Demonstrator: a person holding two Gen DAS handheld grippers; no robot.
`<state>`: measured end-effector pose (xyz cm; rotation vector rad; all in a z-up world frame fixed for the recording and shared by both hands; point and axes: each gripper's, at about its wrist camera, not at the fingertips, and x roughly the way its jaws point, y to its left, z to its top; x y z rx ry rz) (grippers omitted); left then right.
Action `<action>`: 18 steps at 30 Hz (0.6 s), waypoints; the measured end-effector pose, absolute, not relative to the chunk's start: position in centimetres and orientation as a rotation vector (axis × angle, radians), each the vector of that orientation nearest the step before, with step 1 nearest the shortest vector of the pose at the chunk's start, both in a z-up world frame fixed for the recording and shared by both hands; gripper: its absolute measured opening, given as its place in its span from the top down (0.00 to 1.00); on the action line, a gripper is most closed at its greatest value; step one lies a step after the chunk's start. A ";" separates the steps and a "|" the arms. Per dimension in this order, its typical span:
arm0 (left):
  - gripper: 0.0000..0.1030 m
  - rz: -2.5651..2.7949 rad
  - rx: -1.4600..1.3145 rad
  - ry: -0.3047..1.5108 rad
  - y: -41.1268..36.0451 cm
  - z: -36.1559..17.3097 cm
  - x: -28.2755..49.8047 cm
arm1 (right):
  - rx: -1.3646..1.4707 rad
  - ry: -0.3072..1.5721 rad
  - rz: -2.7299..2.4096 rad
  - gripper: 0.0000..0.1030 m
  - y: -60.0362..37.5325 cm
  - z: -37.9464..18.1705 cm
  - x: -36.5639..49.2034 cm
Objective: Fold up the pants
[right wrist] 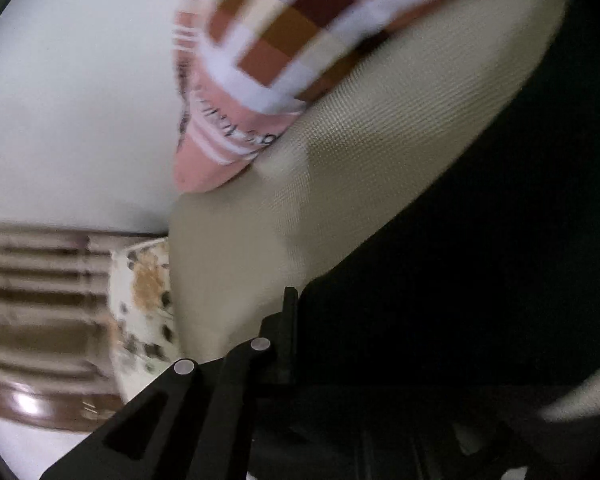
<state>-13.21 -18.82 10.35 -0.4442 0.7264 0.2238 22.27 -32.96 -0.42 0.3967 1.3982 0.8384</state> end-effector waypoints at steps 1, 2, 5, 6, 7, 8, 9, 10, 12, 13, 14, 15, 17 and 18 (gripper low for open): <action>0.84 0.231 -0.445 0.737 -18.7 10.4 -13.4 | 0.354 1.352 0.852 0.93 -34.1 0.6 19.8; 0.84 0.238 -0.446 0.754 -18.9 10.3 -14.2 | 0.337 1.335 0.860 0.93 -34.8 0.9 18.2; 0.83 0.266 -0.449 0.794 -19.6 9.6 -16.3 | 0.325 1.342 0.883 0.93 -37.4 1.1 12.9; 0.83 0.271 -0.457 0.813 -20.0 9.2 -17.1 | 0.325 1.355 0.885 0.93 -38.0 0.9 11.4; 0.83 0.285 -0.457 0.831 -20.4 8.7 -17.9 | 0.317 1.369 0.885 0.93 -38.2 0.5 9.9; 0.83 0.294 -0.454 0.846 -20.4 8.2 -18.4 | 0.308 1.376 0.885 0.93 -38.8 0.2 8.3; 0.83 0.311 -0.461 0.876 -20.7 7.3 -19.1 | 0.305 1.385 0.885 0.93 -38.8 -0.4 6.8; 0.83 0.318 -0.476 0.891 -20.9 6.6 -19.7 | 0.301 1.396 0.884 0.93 -39.2 -1.3 5.9; 0.82 0.340 -0.516 0.928 -21.2 5.0 -21.0 | 0.277 1.420 0.885 0.93 -40.0 -2.8 4.6; 0.82 0.342 -0.522 0.944 -21.2 4.5 -21.4 | 0.264 1.436 0.877 0.93 -40.2 -3.7 4.1; 0.82 0.355 -0.513 0.968 -21.6 3.9 -21.9 | 0.269 1.461 0.863 0.93 -40.2 -4.8 3.7; 0.79 0.379 -0.485 0.994 -22.0 3.6 -22.3 | 0.274 1.483 0.858 0.93 -40.0 -5.7 3.4; 0.79 0.417 -0.453 1.027 -22.3 3.7 -22.8 | 0.303 1.469 0.871 0.95 -40.9 -6.3 3.0; 0.77 0.446 -0.440 1.025 -22.5 4.1 -23.2 | 0.318 1.471 0.888 0.93 -40.6 -6.3 3.0</action>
